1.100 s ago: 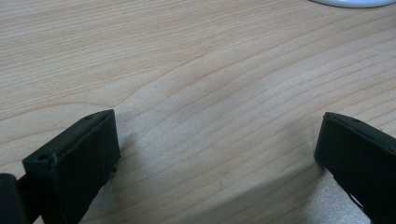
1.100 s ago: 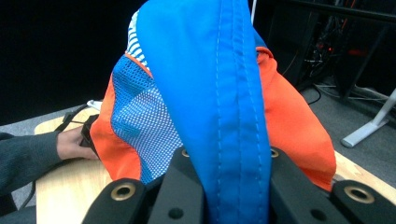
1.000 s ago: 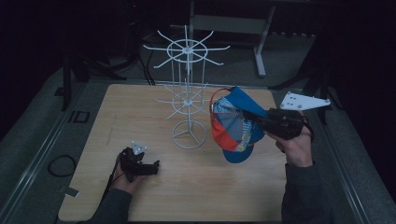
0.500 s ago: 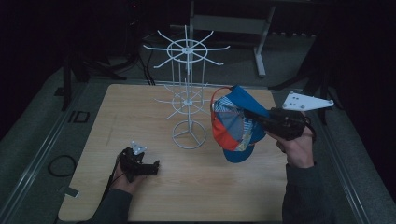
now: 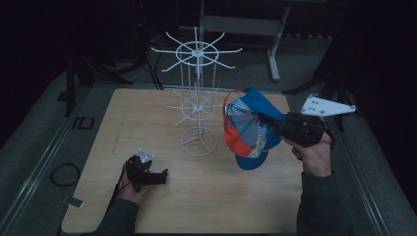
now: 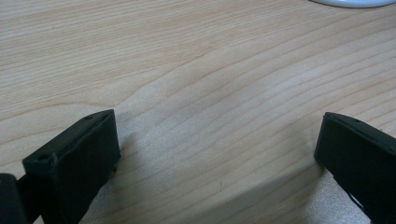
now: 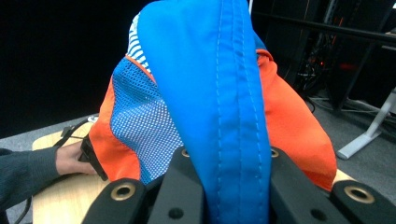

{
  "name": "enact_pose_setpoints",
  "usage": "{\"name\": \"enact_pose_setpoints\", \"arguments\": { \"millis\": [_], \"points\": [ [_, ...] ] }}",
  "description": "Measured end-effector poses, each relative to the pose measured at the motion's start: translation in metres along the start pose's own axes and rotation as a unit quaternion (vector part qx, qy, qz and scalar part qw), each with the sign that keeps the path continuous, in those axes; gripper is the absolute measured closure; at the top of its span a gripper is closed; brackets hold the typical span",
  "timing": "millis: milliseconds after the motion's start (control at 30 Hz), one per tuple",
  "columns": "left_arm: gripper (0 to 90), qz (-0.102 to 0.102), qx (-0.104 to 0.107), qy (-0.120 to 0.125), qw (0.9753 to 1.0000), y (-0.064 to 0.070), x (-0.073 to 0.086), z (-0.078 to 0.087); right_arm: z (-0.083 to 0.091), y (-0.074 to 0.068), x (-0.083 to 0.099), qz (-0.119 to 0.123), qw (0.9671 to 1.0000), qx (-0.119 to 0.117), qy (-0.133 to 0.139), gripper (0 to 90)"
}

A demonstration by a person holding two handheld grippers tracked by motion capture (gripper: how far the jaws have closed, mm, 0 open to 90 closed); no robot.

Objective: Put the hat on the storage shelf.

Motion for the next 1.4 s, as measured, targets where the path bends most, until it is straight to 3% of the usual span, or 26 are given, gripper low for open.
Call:
{"name": "enact_pose_setpoints", "arguments": {
  "millis": [1400],
  "points": [
    [0.1, 0.000, 0.000, 0.000, 1.0000, 0.000, 0.000, 0.000, 0.010, 0.001, -0.027, 0.010, 0.9971, 0.015, 0.073, 87.2]
  ]
}}
Point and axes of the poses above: each handheld gripper's, and its own axes: z roughly backward along the jaws, x roughly out of its underside, y roughly to its right, the point moved 6 cm from there along -z, roughly forward along the jaws, and after that the axes turned 8 degrees about -x, right-handed, at the moved point
